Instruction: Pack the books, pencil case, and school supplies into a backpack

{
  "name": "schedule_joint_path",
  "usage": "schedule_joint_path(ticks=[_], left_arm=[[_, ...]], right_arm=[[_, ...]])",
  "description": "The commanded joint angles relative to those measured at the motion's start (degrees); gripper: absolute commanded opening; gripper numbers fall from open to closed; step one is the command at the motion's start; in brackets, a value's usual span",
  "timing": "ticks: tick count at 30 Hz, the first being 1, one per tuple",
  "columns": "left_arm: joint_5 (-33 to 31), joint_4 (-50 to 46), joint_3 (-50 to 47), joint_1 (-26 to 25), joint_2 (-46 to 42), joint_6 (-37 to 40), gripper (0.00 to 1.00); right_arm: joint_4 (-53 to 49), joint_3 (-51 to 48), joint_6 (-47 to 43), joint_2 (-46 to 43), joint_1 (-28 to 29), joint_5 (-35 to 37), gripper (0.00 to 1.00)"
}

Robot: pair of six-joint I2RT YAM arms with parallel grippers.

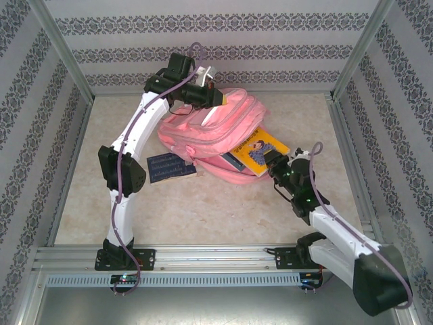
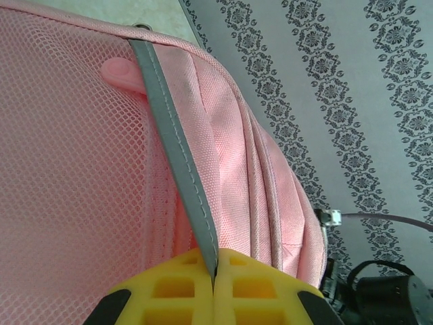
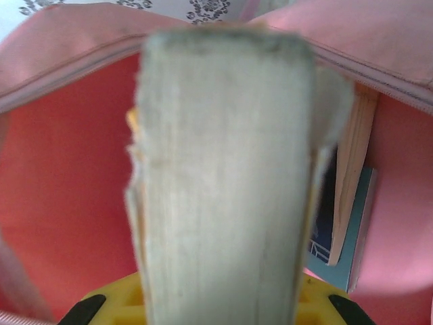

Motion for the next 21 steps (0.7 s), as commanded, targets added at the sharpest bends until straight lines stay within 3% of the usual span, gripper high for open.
schedule_joint_path(ticks=[1,10,15,21], left_arm=[[5.91,5.15,3.42,0.31,-1.67,-1.51,0.00],[7.32,6.73,2.57,0.34,-1.40,-2.88,0.00],[8.08,7.81,2.09,0.29,-0.88,-3.87,0.00],[8.21,8.00,1.90,0.38,0.08,-4.14,0.00]], right_arm=[[12.84,4.49,0.06,4.89,0.67,-1.04,0.00],[18.20,10.57,0.02,24.92,2.54,0.33,0.00],[17.15,17.10,-1.53,33.31,3.66,-0.54,0.19],[17.44,20.66,-0.82,40.70,4.20,-1.99,0.34]])
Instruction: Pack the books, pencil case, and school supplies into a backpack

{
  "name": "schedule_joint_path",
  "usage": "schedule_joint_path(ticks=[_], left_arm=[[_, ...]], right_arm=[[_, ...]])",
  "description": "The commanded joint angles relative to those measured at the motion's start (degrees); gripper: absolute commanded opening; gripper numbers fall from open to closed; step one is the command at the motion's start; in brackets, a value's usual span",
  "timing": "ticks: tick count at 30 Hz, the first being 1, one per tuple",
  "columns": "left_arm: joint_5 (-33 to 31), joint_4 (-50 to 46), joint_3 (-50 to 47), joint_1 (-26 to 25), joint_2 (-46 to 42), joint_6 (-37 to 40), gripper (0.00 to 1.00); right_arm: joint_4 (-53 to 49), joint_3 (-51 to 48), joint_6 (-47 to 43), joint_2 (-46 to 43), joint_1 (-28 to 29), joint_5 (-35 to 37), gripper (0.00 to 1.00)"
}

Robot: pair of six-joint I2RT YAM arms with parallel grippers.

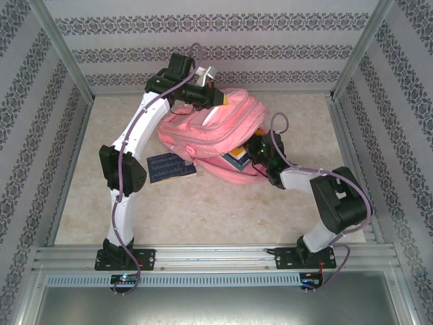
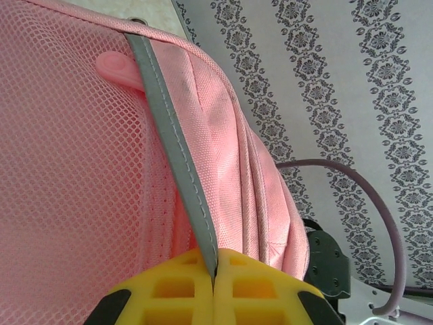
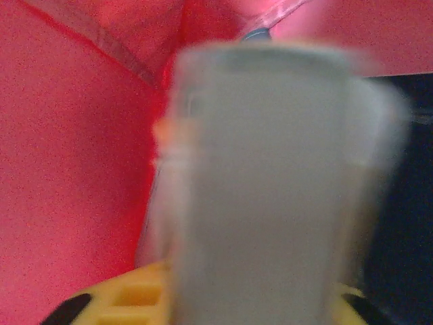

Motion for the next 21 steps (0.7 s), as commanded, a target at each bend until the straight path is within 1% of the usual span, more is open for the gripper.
schedule_joint_path(ticks=[1,5,7,10,15,21], left_arm=[[5.67,6.77,1.91,0.34,-0.64,-1.05,0.00],[5.41,6.67,1.94,0.35,-0.34,-1.05,0.00],[5.23,6.64,1.87,0.48,-0.39,-1.14,0.00],[4.79,6.56,1.89,0.80,-0.30,-1.25,0.00],[4.35,6.77,1.77,1.33,-0.34,-1.72,0.00],[3.92,6.47,1.10,1.35,-0.76,-1.44,0.00]], right_arm=[[3.73,1.49,-0.33,2.30,0.84,-1.56,0.37],[1.85,0.65,-1.68,1.51,0.52,-1.75,0.53],[0.64,-0.37,-2.49,-0.47,0.23,-1.38,0.66],[-2.67,-2.11,-4.12,-4.93,0.20,-0.56,0.76],[-10.95,-5.27,-5.64,-13.30,0.33,3.04,0.83],[-19.20,-9.82,-5.61,-21.91,-0.03,5.44,0.82]])
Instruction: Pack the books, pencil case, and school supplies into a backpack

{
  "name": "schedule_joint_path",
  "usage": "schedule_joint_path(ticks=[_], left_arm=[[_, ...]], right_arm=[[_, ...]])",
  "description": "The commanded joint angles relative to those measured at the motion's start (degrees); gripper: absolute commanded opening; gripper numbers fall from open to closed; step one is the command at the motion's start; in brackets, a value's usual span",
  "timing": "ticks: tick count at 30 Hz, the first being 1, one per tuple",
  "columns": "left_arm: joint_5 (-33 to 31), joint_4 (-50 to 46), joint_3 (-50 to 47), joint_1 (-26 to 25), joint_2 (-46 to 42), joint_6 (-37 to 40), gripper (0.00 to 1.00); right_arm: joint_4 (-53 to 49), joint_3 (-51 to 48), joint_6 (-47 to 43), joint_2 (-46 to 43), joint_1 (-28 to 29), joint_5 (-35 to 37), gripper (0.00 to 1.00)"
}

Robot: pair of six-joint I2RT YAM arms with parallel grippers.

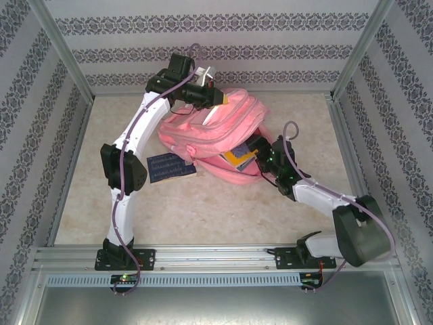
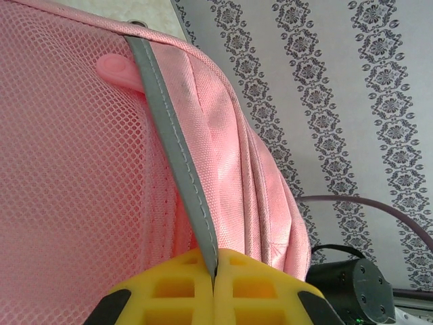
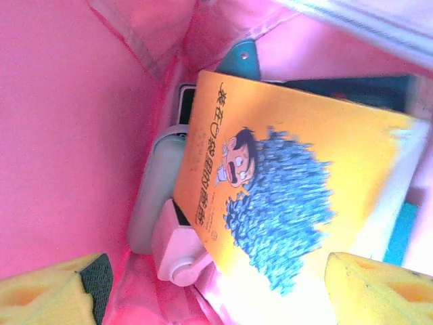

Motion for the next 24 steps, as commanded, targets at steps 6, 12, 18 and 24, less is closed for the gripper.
schedule_joint_path(ticks=[6,12,18,24], left_arm=[[1.31,5.41,-1.53,0.64,-2.72,-0.72,0.00],[-6.31,2.53,-9.64,-2.84,-5.54,4.65,0.12],[-12.85,5.73,-20.41,-3.12,-11.45,5.07,0.53],[-20.23,13.76,-35.07,-0.38,-22.28,-0.55,0.59]], right_arm=[[-19.93,-4.26,-5.78,-16.43,0.41,9.71,0.79],[-36.66,-2.16,-12.00,-32.06,2.29,20.77,0.76],[-43.25,-1.14,-14.63,-38.81,2.67,22.72,0.75],[-44.06,-3.30,-15.53,-39.52,4.53,21.64,0.74]])
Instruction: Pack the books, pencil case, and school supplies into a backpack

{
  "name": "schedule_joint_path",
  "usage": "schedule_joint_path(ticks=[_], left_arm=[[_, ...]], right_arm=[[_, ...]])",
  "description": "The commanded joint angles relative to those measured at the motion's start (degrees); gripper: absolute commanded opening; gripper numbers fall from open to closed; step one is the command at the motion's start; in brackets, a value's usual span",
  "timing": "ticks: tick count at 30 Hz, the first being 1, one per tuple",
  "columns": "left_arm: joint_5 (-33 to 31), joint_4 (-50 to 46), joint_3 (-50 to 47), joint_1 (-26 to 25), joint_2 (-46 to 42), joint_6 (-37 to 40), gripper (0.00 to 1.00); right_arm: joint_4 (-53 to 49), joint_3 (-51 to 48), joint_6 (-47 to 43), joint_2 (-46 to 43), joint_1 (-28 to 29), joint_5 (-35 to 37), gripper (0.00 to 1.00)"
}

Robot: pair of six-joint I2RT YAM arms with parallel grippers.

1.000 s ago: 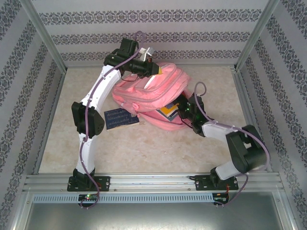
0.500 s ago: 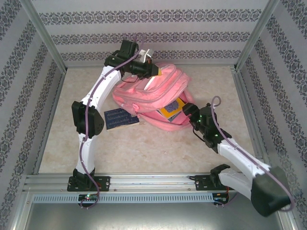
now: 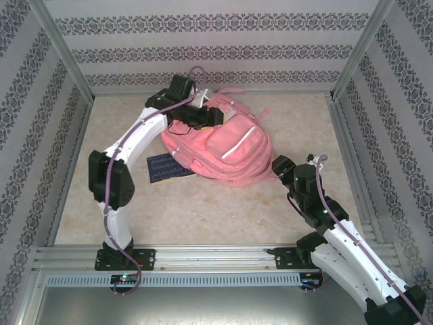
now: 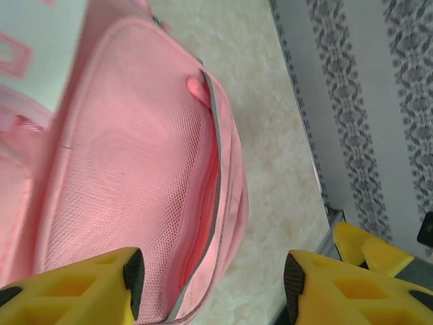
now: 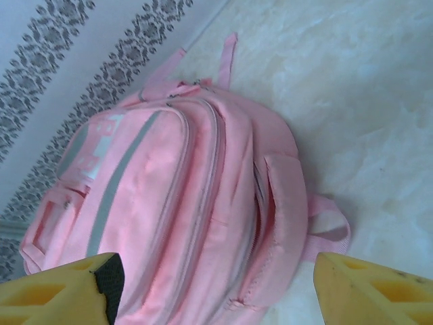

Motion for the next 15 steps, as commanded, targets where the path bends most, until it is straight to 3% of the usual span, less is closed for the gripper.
schedule_joint_path(ticks=[1,6,9,12,15], left_arm=[[-8.48,8.62,-9.97,3.27,-9.26,-4.73,0.59],[-14.94,19.80,-32.95,14.14,-21.93,-14.39,0.60],[-23.21,16.22,-38.67,19.00,-23.61,-20.40,0.60],[-27.88,9.94,-39.86,19.56,-21.15,-24.24,0.59],[-23.90,16.12,-45.84,19.63,-19.27,-29.31,0.59]], right_arm=[[-2.62,-1.07,-1.95,-0.76,1.59,1.19,0.74],[-2.30,-2.60,-2.13,-0.87,4.21,1.14,0.70],[-1.43,-3.39,-1.85,-0.09,5.73,1.12,0.68],[-0.49,-3.48,-1.70,1.27,7.03,1.04,0.66],[0.76,-3.47,-1.97,2.38,8.53,0.78,0.65]])
